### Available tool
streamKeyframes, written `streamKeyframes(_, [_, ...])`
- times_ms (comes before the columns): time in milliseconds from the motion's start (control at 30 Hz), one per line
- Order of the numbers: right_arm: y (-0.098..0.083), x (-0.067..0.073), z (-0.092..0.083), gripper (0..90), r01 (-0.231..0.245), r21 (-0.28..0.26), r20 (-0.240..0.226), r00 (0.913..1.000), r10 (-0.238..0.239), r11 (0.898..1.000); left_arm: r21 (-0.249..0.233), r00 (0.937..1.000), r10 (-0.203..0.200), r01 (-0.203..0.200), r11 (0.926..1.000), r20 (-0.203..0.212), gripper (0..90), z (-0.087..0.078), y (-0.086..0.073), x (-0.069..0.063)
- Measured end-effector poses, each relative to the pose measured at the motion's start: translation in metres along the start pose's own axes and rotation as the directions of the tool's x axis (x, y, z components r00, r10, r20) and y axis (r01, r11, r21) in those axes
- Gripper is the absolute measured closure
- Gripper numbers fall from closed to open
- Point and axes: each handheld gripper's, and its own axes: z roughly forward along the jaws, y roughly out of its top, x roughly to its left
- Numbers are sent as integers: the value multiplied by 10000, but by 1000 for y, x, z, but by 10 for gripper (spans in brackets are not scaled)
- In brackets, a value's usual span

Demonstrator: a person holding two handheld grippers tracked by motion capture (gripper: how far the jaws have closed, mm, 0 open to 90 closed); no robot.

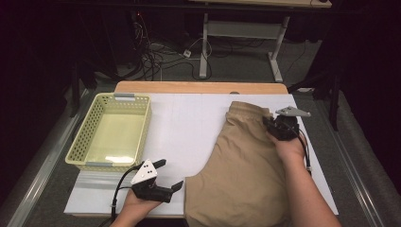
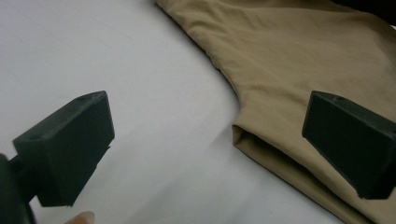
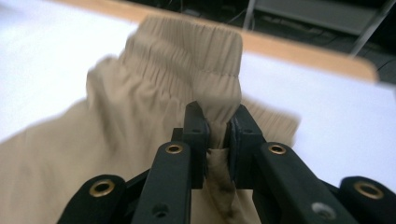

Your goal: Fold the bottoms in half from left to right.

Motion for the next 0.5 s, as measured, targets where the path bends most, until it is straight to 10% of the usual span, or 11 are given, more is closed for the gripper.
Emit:
streamKeyframes(267, [37,-27,-4,796,-105,-332,473,9988,121,9994,-88,10000,12,-12,10000,-13,18,-1,-1,0])
streamKeyframes(500, [9,-44,42,753,-993,853,420,9945,960,9914,-68,10000,-7,7,10000,15,18,-1,0,0])
